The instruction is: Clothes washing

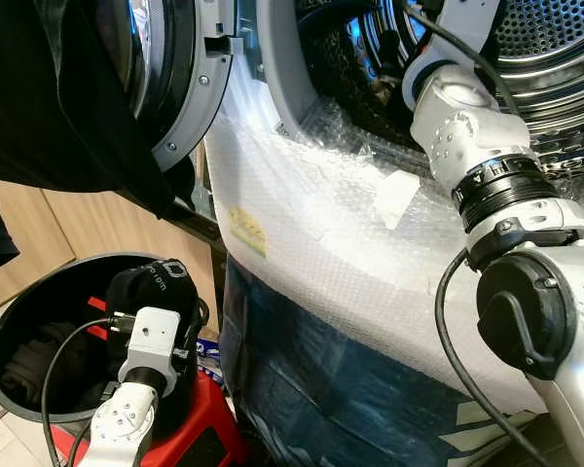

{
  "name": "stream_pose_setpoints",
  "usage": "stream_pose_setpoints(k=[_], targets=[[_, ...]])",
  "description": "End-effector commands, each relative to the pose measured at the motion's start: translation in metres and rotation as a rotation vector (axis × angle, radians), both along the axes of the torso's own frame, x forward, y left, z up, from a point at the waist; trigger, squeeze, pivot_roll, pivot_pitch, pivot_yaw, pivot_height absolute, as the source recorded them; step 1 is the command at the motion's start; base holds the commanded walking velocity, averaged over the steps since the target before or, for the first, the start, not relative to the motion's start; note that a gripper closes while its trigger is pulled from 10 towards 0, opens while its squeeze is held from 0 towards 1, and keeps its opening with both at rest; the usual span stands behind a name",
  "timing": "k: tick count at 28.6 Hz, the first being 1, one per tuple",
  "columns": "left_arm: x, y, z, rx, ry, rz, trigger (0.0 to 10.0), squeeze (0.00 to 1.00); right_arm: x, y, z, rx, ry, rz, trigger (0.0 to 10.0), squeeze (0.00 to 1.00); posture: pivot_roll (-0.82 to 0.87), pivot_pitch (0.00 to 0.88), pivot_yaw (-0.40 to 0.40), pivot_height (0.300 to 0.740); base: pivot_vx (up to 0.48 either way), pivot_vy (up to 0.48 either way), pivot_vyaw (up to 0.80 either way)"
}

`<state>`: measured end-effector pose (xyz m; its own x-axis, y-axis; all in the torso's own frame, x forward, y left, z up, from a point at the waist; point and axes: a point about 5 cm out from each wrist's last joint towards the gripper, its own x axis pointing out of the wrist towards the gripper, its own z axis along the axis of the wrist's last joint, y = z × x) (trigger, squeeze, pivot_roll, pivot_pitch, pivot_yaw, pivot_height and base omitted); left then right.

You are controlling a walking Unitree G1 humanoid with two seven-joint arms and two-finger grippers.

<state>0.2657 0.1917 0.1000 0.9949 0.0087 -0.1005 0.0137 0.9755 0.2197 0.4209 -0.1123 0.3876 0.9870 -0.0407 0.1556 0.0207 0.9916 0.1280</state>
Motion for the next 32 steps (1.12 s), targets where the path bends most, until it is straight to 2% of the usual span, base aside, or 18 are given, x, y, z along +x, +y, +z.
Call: stream_pose_setpoints(k=[1,4,7,11,14,20,23,25,29,32], targets=[[-0.002,-0.003,0.001,-0.017,-0.003,-0.014,10.0,0.00,-0.001,0.000,0.002,0.003,0.001,0.008,10.0,0.00,0.20,0.028,-0.060,0.740,0.000,0.000,0.00],[-0.002,-0.005,0.001,-0.018,-0.002,-0.017,10.0,0.00,-0.004,-0.005,-0.003,-0.027,0.036,-0.007,10.0,0.00,0.20,0.021,-0.063,0.740,0.000,0.000,0.00],[-0.002,-0.006,0.002,-0.021,-0.007,-0.022,10.0,0.00,-0.006,-0.001,-0.023,-0.071,0.130,0.054,10.0,0.00,0.20,0.019,-0.061,0.740,0.000,0.000,0.00],[-0.002,-0.007,0.002,-0.021,-0.007,-0.030,10.0,0.00,-0.011,-0.009,-0.032,-0.063,0.168,0.050,10.0,0.00,0.20,0.012,-0.063,0.740,0.000,0.000,0.00],[-0.002,-0.006,0.002,-0.021,-0.017,-0.019,10.0,0.00,-0.018,-0.019,-0.035,-0.058,0.165,0.031,10.0,0.00,0.20,0.005,-0.064,0.740,0.000,0.000,0.00],[-0.002,-0.007,0.002,-0.028,-0.014,-0.028,10.0,0.00,-0.036,-0.030,-0.048,-0.111,0.175,0.068,10.0,0.00,0.21,0.000,-0.069,0.740,0.000,0.000,0.00],[-0.002,-0.007,0.002,-0.025,-0.011,-0.032,10.0,0.00,-0.044,-0.032,-0.048,-0.082,0.172,0.094,10.0,0.00,0.21,0.000,-0.069,0.740,0.000,0.000,0.00],[-0.002,-0.007,0.001,-0.026,-0.010,-0.034,10.0,0.00,-0.049,-0.035,-0.052,-0.119,0.193,0.088,10.0,0.00,0.21,0.000,-0.069,0.740,0.000,0.000,0.00],[0.000,-0.007,0.003,-0.027,-0.014,-0.036,10.0,0.00,-0.055,-0.035,-0.058,-0.109,0.214,0.118,10.0,0.00,0.21,0.001,-0.071,0.740,0.000,0.000,0.00],[0.001,-0.006,0.004,-0.024,-0.016,-0.033,10.0,0.00,-0.061,-0.036,-0.052,-0.080,0.192,0.160,10.0,0.00,0.20,0.016,-0.064,0.740,0.000,0.000,0.00]])
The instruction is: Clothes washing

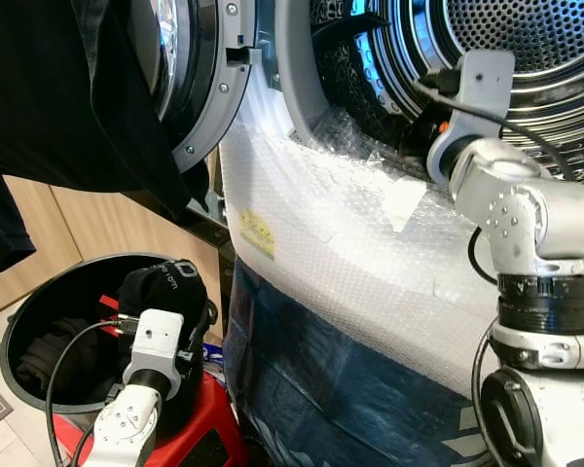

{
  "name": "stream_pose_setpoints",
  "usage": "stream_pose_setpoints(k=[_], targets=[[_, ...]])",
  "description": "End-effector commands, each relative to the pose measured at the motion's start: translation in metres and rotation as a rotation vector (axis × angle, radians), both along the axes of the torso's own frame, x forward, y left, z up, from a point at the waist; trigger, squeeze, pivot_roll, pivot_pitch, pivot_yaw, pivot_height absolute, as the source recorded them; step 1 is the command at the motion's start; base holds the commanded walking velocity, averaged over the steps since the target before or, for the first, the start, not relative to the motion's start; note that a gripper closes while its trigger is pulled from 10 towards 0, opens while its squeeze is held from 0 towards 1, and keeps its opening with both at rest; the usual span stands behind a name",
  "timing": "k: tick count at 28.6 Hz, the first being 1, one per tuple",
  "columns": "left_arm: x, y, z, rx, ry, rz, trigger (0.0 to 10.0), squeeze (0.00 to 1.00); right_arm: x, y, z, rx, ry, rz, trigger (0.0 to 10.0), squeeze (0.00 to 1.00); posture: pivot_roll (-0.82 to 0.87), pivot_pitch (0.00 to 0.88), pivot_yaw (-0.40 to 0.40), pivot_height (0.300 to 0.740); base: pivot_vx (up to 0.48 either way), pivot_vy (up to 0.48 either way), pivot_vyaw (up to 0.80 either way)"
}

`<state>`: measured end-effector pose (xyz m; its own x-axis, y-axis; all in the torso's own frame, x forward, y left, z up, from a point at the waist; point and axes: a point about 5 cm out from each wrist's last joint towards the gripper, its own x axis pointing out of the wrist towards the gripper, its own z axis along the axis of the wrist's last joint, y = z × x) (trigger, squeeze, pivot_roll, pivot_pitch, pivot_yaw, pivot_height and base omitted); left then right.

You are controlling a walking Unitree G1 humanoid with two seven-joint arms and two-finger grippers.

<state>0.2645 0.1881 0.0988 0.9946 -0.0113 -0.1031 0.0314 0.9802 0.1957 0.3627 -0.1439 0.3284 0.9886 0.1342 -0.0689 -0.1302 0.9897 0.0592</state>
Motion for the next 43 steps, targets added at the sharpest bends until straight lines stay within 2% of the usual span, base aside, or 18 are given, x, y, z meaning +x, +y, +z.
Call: stream_pose_setpoints(k=[1,5,13,17,19,23,24,26,27,28,29,30,31,33,36,38,40,43], targets=[[0.002,-0.002,0.005,0.000,-0.016,-0.017,10.0,0.00,-0.011,-0.003,0.014,0.026,-0.049,0.046,10.0,0.00,0.19,0.020,-0.063,0.740,0.000,0.000,0.00],[0.001,-0.003,0.004,0.001,-0.011,-0.023,10.0,0.00,-0.014,-0.006,0.011,-0.024,-0.035,0.041,10.0,0.00,0.19,0.028,-0.062,0.740,0.000,0.000,0.00],[0.000,-0.005,0.003,-0.003,-0.006,-0.025,10.0,0.00,-0.019,-0.040,0.011,-0.137,-0.025,-0.074,10.0,0.00,0.18,0.037,-0.065,0.740,0.000,0.000,0.00],[0.001,-0.005,0.003,-0.004,-0.005,-0.026,10.0,0.00,-0.018,-0.044,0.009,-0.165,-0.018,-0.096,10.0,0.00,0.18,0.039,-0.064,0.740,0.000,0.000,0.00],[0.001,-0.006,0.004,-0.005,-0.008,-0.026,10.0,0.00,-0.016,-0.047,0.008,-0.216,-0.025,-0.115,10.0,0.00,0.18,0.039,-0.064,0.740,0.000,0.000,0.00],[0.002,-0.006,0.004,-0.005,-0.011,-0.025,10.0,0.00,-0.009,-0.053,0.013,-0.242,-0.072,-0.178,10.0,0.00,0.19,0.039,-0.064,0.740,0.000,0.000,0.00],[0.003,-0.005,0.004,-0.005,-0.013,-0.023,10.0,0.00,-0.003,-0.055,0.018,-0.295,-0.135,-0.252,10.0,0.00,0.19,0.036,-0.062,0.740,0.000,0.000,0.00],[0.003,-0.005,0.005,-0.005,-0.014,-0.022,10.0,0.00,-0.001,-0.055,0.020,-0.327,-0.162,-0.279,10.0,0.00,0.19,0.036,-0.062,0.740,0.000,0.000,0.00],[0.004,-0.005,0.005,-0.004,-0.016,-0.021,10.0,0.00,0.003,-0.042,0.030,-0.480,-0.296,-0.255,10.0,0.00,0.19,0.036,-0.058,0.740,0.000,0.000,0.00],[0.004,-0.005,0.005,-0.004,-0.017,-0.021,10.0,0.00,0.004,-0.033,0.031,-0.513,-0.328,-0.218,10.0,0.00,0.19,0.034,-0.054,0.740,0.000,0.000,0.00],[0.004,-0.005,0.005,-0.004,-0.017,-0.021,10.0,0.00,0.004,-0.033,0.031,-0.513,-0.328,-0.218,10.0,0.00,0.19,0.034,-0.054,0.740,0.000,0.000,0.00],[0.004,-0.005,0.006,-0.004,-0.018,-0.021,10.0,0.00,0.005,-0.023,0.032,-0.512,-0.351,-0.172,10.0,0.00,0.19,0.034,-0.054,0.740,0.000,0.000,0.00],[0.005,-0.005,0.007,-0.002,-0.022,-0.023,10.0,0.00,0.007,0.002,0.035,-0.467,-0.386,-0.099,10.0,0.00,0.19,0.032,-0.053,0.740,0.000,0.000,0.00],[0.006,-0.005,0.007,-0.001,-0.023,-0.023,10.0,0.00,0.007,0.009,0.036,-0.461,-0.401,-0.084,10.0,0.00,0.19,0.031,-0.053,0.740,0.000,0.000,0.00],[0.006,-0.004,0.009,0.000,-0.028,-0.020,10.0,0.00,0.010,0.020,0.040,-0.517,-0.468,-0.151,10.0,0.00,0.20,0.033,-0.050,0.740,0.000,0.000,0.00],[0.006,-0.003,0.009,0.001,-0.028,-0.018,10.0,0.00,0.015,0.033,0.033,-0.547,-0.440,-0.081,10.0,0.00,0.20,0.033,-0.049,0.740,0.000,0.000,0.00],[0.005,-0.003,0.009,0.002,-0.025,-0.020,10.0,0.00,0.016,0.041,0.025,-0.508,-0.373,0.015,10.0,0.00,0.20,0.033,-0.052,0.740,0.000,0.000,0.00],[0.005,-0.003,0.009,0.001,-0.023,-0.021,10.0,0.00,0.018,0.041,0.022,-0.469,-0.333,0.026,10.0,0.00,0.20,0.034,-0.053,0.740,0.000,0.000,0.00]])
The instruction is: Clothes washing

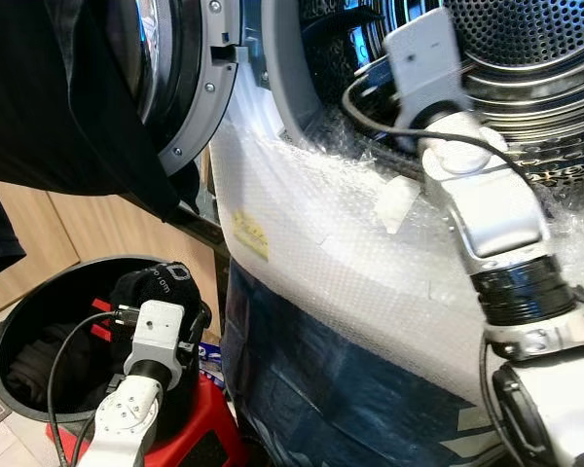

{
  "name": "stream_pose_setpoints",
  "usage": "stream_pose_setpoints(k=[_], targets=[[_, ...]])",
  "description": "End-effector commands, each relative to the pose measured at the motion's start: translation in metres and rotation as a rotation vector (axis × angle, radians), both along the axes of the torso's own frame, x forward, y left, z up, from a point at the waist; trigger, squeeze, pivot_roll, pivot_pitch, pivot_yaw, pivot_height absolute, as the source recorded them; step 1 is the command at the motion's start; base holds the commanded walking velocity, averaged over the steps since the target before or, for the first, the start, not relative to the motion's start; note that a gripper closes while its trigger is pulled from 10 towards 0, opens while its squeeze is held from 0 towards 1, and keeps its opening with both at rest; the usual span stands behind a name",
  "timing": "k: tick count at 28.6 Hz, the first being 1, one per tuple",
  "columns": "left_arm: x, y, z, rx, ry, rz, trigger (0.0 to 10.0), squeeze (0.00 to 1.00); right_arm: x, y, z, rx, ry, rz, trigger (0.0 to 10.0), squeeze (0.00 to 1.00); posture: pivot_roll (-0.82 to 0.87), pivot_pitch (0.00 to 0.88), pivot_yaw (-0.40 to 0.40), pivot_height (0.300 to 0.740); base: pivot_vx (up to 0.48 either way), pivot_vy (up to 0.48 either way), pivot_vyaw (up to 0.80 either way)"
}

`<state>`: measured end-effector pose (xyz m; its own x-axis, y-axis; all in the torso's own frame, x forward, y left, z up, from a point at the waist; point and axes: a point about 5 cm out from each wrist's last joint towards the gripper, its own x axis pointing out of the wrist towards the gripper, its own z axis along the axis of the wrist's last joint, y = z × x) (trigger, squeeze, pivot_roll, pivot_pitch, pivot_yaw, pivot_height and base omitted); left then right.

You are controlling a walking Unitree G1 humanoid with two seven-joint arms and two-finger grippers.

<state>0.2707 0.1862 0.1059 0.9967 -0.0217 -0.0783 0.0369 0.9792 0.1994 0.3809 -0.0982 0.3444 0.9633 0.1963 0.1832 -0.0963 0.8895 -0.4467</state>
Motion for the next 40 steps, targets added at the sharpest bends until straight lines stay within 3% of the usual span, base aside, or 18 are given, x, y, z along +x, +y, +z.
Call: stream_pose_setpoints(k=[1,2,3,4,7,9,10,11,13,16,21,24,25,27,28,29,33,40], targets=[[-0.002,-0.001,0.001,-0.002,0.002,-0.010,10.0,0.00,0.001,-0.006,0.004,0.037,0.017,-0.013,10.0,0.00,0.20,0.034,-0.053,0.740,0.000,0.000,0.00],[-0.002,-0.001,0.001,-0.002,0.002,-0.010,10.0,0.00,0.001,-0.006,0.004,0.037,0.017,-0.013,10.0,0.00,0.20,0.034,-0.053,0.740,0.000,0.000,0.00],[-0.002,-0.002,0.001,-0.005,0.004,-0.012,10.0,0.00,0.008,-0.016,0.000,0.132,0.082,-0.061,10.0,0.00,0.20,0.032,-0.055,0.740,0.000,0.000,0.00],[-0.002,-0.002,0.001,-0.005,0.004,-0.012,10.0,0.00,0.008,-0.016,0.000,0.132,0.082,-0.061,10.0,0.00,0.20,0.032,-0.055,0.740,0.000,0.000,0.00],[-0.001,-0.005,-0.001,-0.009,0.010,-0.024,10.0,0.00,0.022,-0.033,0.009,0.276,0.077,-0.127,10.0,0.00,0.19,0.030,-0.051,0.740,0.000,0.000,0.00],[0.000,-0.006,0.000,-0.008,0.004,-0.022,10.0,0.00,0.027,-0.059,0.024,0.409,0.021,-0.261,10.0,0.00,0.20,0.030,-0.057,0.740,0.000,0.000,0.00],[0.000,-0.004,0.001,-0.012,-0.001,-0.010,10.0,0.00,0.026,-0.083,0.033,0.509,-0.019,-0.383,10.0,0.00,0.20,0.031,-0.059,0.740,0.000,0.000,0.00],[-0.001,-0.004,0.001,-0.012,-0.002,-0.007,10.0,0.00,0.026,-0.088,0.034,0.532,-0.022,-0.400,10.0,0.00,0.20,0.031,-0.059,0.740,0.000,0.000,0.00],[-0.002,-0.003,0.001,-0.014,0.000,-0.007,10.0,0.00,0.027,-0.083,0.029,0.547,0.014,-0.367,10.0,0.00,0.20,0.031,-0.059,0.740,0.000,0.000,0.00],[-0.003,-0.004,0.000,-0.012,0.003,-0.010,10.0,0.00,0.029,-0.050,0.011,0.524,0.140,-0.180,10.0,0.00,0.20,0.036,-0.060,0.740,0.000,0.000,0.00],[-0.004,-0.006,0.000,-0.014,0.007,-0.016,10.0,0.00,0.031,-0.053,0.010,0.597,0.131,-0.207,10.0,0.00,0.20,0.040,-0.056,0.740,0.000,0.000,0.00],[-0.003,-0.006,0.000,-0.015,0.007,-0.018,10.0,0.00,0.028,-0.049,0.015,0.543,0.135,-0.125,10.0,0.00,0.20,0.039,-0.055,0.740,0.000,0.000,0.00],[-0.002,-0.006,0.001,-0.016,0.006,-0.019,10.0,0.00,0.024,-0.047,0.024,0.557,0.139,-0.049,10.0,0.00,0.19,0.039,-0.054,0.740,0.000,0.000,0.00],[-0.002,-0.006,0.001,-0.016,0.005,-0.019,10.0,0.00,0.022,-0.047,0.028,0.575,0.141,-0.025,10.0,0.00,0.19,0.039,-0.054,0.740,0.000,0.000,0.00],[-0.001,-0.006,0.001,-0.017,0.002,-0.019,10.0,0.00,0.020,-0.057,0.044,0.719,0.108,0.011,10.0,0.00,0.19,0.036,-0.055,0.740,0.000,0.000,0.00],[-0.001,-0.007,0.001,-0.018,0.001,-0.020,10.0,0.00,0.017,-0.065,0.055,0.771,0.048,0.012,10.0,0.00,0.19,0.036,-0.055,0.740,0.000,0.000,0.00],[-0.001,-0.008,0.001,-0.019,0.000,-0.020,10.0,0.00,0.012,-0.073,0.066,0.703,-0.099,-0.020,10.0,0.00,0.19,0.032,-0.058,0.740,0.000,0.000,0.00],[-0.003,-0.006,0.002,-0.019,-0.002,-0.014,10.0,0.00,-0.006,-0.052,0.055,0.735,-0.116,0.185,10.0,0.00,0.20,0.039,-0.056,0.740,0.000,0.000,0.00]])
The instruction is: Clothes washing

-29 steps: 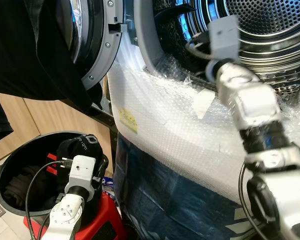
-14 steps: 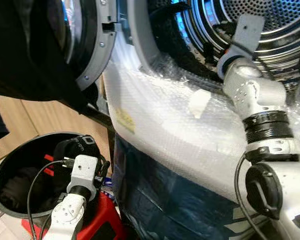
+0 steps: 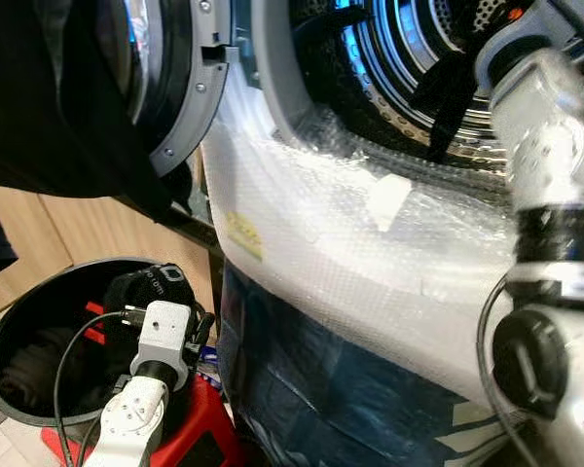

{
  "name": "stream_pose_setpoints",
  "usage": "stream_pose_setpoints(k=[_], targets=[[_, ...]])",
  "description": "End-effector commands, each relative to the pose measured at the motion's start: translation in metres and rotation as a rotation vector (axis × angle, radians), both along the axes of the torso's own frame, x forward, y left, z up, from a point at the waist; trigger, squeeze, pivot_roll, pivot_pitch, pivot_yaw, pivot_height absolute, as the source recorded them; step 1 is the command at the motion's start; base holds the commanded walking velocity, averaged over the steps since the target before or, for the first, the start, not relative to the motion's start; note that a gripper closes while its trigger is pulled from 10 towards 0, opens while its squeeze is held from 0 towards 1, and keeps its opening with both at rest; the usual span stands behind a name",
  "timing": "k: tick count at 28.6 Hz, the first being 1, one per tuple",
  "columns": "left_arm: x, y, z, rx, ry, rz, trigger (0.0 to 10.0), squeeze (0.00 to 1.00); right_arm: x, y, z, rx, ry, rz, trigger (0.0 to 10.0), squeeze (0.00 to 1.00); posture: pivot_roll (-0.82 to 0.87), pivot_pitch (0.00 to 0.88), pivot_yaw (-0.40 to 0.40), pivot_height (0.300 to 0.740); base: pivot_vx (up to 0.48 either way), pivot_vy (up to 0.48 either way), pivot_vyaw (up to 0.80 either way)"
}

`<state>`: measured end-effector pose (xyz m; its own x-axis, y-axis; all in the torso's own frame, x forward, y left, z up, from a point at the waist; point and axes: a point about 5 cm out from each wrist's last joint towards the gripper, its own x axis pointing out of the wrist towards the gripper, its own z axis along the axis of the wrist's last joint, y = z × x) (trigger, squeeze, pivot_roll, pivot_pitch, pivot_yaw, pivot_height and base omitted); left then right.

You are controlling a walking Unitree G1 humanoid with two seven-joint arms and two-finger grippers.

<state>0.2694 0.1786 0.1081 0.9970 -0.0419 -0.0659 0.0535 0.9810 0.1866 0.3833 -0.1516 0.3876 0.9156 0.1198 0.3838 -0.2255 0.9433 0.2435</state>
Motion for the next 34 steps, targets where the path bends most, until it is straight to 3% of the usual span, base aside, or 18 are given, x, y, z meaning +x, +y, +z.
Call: stream_pose_setpoints(k=[1,5,7,10,16,18,19,20,22,26,30,31,32,33,34], targets=[[-0.002,0.003,-0.001,-0.005,0.012,0.008,10.0,0.00,-0.011,0.002,0.011,0.018,-0.058,0.037,10.0,0.00,0.19,0.043,-0.051,0.740,0.000,0.000,0.00],[-0.001,0.002,-0.002,-0.003,0.016,0.003,10.0,0.00,-0.007,0.002,-0.002,-0.068,0.032,-0.044,10.0,0.00,0.17,0.041,-0.046,0.740,0.000,0.000,0.00],[0.002,-0.002,-0.002,-0.004,0.017,-0.013,10.0,0.00,0.004,0.009,-0.028,-0.172,0.179,-0.042,10.0,0.00,0.17,0.035,-0.046,0.740,0.000,0.000,0.00],[0.004,-0.003,0.000,-0.006,0.013,-0.018,10.0,0.00,0.011,0.007,-0.025,-0.149,0.178,-0.075,10.0,0.00,0.17,0.038,-0.043,0.740,0.000,0.000,0.00],[0.004,-0.002,0.001,-0.004,0.008,-0.012,10.0,0.00,0.018,-0.027,-0.003,-0.041,0.150,-0.361,10.0,0.00,0.19,0.039,-0.049,0.740,0.000,0.000,0.00],[0.002,0.001,0.001,-0.001,0.007,0.000,10.0,0.00,0.015,-0.024,0.003,-0.015,0.094,-0.308,10.0,0.00,0.19,0.039,-0.049,0.740,0.000,0.000,0.00],[0.001,0.004,0.001,0.005,0.006,0.011,10.0,0.00,0.010,-0.010,0.005,-0.017,0.041,-0.152,10.0,0.00,0.20,0.044,-0.048,0.740,0.000,0.000,0.00],[0.000,0.005,0.001,0.007,0.006,0.013,10.0,0.00,0.009,-0.006,0.005,-0.020,0.032,-0.114,10.0,0.00,0.20,0.044,-0.048,0.740,0.000,0.000,0.00],[-0.002,0.005,0.000,0.007,0.007,0.014,10.0,0.00,0.000,-0.004,0.004,-0.019,-0.049,-0.070,10.0,0.00,0.20,0.040,-0.051,0.740,0.000,0.000,0.00],[-0.004,0.005,-0.002,0.004,0.012,0.017,10.0,0.00,-0.008,-0.005,-0.002,-0.013,-0.093,-0.023,10.0,0.00,0.19,0.036,-0.052,0.740,0.000,0.000,0.00],[-0.004,0.002,-0.004,0.002,0.015,0.008,10.0,0.00,-0.036,0.000,-0.003,0.045,-0.190,0.186,10.0,0.00,0.18,0.029,-0.055,0.740,0.000,0.000,0.00],[-0.002,0.002,-0.003,0.002,0.013,0.007,10.0,0.00,-0.052,0.009,0.000,-0.007,-0.261,0.268,10.0,0.00,0.17,0.031,-0.053,0.740,0.000,0.000,0.00],[0.000,0.001,-0.003,0.004,0.011,0.002,10.0,0.00,-0.072,0.026,0.006,-0.017,-0.344,0.431,10.0,0.00,0.17,0.036,-0.052,0.740,0.000,0.000,0.00],[0.001,0.000,-0.001,0.004,0.004,-0.001,10.0,0.00,-0.088,0.036,0.008,0.016,-0.402,0.554,10.0,0.00,0.17,0.040,-0.056,0.740,0.000,0.000,0.00],[0.001,0.000,-0.001,0.004,0.004,-0.001,10.0,0.00,-0.088,0.036,0.008,0.016,-0.402,0.554,10.0,0.00,0.17,0.040,-0.056,0.740,0.000,0.000,0.00]])
